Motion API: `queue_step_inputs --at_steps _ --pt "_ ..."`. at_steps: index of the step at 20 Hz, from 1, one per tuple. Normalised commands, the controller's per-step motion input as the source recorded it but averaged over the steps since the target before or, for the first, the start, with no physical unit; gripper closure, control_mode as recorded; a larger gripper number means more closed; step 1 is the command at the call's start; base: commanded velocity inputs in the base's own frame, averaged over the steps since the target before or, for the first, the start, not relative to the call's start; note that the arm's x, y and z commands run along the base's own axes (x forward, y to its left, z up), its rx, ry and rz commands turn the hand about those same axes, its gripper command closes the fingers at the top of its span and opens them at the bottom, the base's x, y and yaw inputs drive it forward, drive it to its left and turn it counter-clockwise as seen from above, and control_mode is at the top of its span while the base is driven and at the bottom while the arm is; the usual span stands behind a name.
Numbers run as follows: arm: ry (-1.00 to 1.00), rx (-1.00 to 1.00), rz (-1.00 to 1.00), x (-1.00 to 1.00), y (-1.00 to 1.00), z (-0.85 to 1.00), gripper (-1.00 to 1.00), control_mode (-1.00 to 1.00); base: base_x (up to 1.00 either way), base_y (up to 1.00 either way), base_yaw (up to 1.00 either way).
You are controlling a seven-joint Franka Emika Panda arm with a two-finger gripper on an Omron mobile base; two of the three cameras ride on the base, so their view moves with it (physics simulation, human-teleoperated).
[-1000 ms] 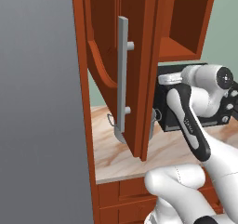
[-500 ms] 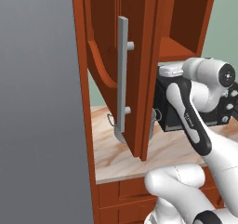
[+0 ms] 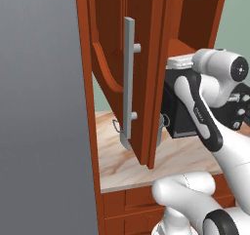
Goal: Pick the kettle from the cabinet and place it on a stove burner. Then pick the pot from the counter and place it on another stove burner. Finally, turn both burners on.
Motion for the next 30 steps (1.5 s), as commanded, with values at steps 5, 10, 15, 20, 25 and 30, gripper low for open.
queue_step_inputs --at_steps 5,10,15,20,25,30 --pt "-0.05 0.0 0.0 0.06 0.0 0.29 -1.0 -1.0 0.0 0.0 0.0" --pt "-0.05 0.0 0.0 0.05 0.0 0.25 -1.0 -1.0 0.0 0.0 0.0" --pt "-0.06 0.0 0.0 0.05 0.0 0.22 -1.0 -1.0 0.0 0.0 0.0" --pt "-0.04 0.0 0.0 0.04 0.0 0.22 -1.0 -1.0 0.0 0.0 0.0" --pt "-0.03 0.0 0.0 0.04 0.0 0.23 -1.0 -1.0 0.0 0.0 0.0" --pt "0.0 0.0 0.0 0.02 0.0 0.05 -1.0 -1.0 0.0 0.0 0.0"
